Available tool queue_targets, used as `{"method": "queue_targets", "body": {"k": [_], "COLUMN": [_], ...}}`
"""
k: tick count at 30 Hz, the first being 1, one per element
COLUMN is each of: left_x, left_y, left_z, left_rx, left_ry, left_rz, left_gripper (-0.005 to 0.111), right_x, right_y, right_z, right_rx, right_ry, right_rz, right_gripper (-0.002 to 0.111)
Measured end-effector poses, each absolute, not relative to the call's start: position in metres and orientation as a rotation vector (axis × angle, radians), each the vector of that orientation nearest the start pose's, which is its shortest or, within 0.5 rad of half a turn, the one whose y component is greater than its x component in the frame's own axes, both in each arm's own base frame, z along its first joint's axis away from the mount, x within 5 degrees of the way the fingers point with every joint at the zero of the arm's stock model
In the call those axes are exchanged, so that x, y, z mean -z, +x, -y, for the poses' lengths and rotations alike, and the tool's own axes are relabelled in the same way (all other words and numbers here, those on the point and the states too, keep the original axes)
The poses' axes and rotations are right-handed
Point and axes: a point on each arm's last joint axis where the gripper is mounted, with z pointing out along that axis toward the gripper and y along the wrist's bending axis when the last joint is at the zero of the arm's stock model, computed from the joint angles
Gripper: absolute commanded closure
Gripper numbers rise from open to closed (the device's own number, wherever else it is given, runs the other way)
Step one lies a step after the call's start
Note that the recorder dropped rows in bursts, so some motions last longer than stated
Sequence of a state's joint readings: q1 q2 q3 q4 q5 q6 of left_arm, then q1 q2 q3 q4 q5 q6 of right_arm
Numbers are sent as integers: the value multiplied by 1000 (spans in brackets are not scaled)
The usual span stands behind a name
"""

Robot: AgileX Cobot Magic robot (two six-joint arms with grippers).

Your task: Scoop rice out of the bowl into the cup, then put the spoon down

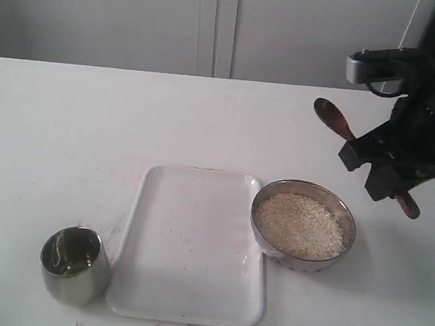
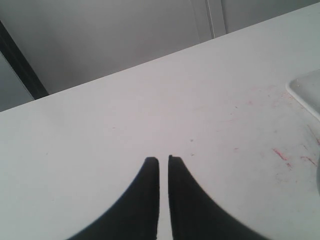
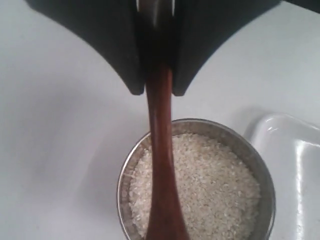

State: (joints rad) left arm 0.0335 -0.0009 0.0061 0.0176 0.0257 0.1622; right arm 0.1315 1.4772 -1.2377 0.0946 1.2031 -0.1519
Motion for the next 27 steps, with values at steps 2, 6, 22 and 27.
{"method": "queue_targets", "body": {"k": [2,6,22,27], "left_x": [-209,-209,-209,-209], "left_y": [56,56,56,56], "left_z": [-2,-2,-2,-2], "left_rx": [-171,-171,-171,-171], "left_ry": [110,110,110,110], "left_rz": [-1513,-1513,-1513,-1513], "left_gripper": [92,92,92,92], "right_x": [-315,-335,-278,-266], "right_y": [264,227,178,193], "right_z": [-51,-65,-65,-73], "right_rx": [-145,-143,486,752], "right_ry": [-363,-377,-824,-1017], "right_rz": [-2866,-2788,-2763,-2664], "right_gripper": [108,108,108,108]}}
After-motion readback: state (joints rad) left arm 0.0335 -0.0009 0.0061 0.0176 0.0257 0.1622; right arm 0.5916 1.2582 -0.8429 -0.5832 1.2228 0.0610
